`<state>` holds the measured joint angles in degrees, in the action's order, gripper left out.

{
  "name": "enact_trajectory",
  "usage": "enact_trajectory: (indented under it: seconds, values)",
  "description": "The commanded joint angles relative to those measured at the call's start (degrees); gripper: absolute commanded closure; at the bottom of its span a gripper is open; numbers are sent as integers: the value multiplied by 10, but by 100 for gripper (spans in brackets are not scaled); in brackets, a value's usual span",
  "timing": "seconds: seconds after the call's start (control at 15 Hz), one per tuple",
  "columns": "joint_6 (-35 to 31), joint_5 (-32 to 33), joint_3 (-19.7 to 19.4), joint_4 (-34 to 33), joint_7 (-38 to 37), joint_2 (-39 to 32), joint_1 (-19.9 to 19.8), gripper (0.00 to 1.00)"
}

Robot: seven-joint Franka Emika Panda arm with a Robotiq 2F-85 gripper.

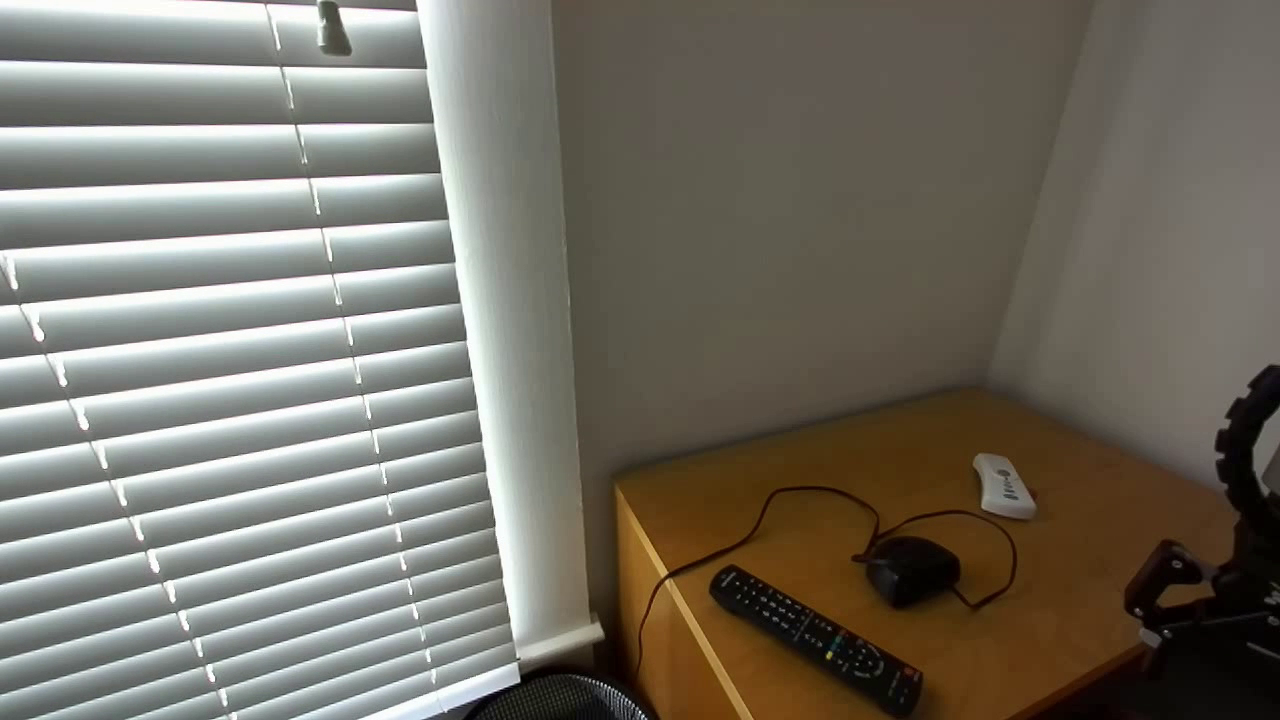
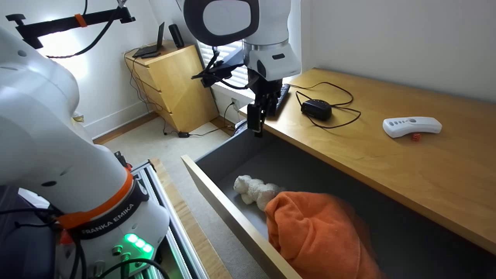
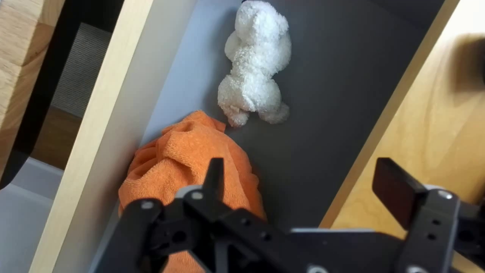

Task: Remove the teddy bear from the drawer

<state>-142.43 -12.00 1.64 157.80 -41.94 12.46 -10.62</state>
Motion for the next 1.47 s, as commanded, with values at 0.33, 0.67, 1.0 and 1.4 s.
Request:
enact_trajectory:
  seconds: [0.33, 0.67, 1.0, 1.4]
  values:
    - [-100, -54, -28, 2, 40, -171, 35, 0]
    - [-210, -223, 16, 3, 149, -271, 10, 0]
    - [-312, -381, 118, -15, 272, -366, -39, 0]
    - [-362, -403, 156, -22, 293, -395, -55, 0]
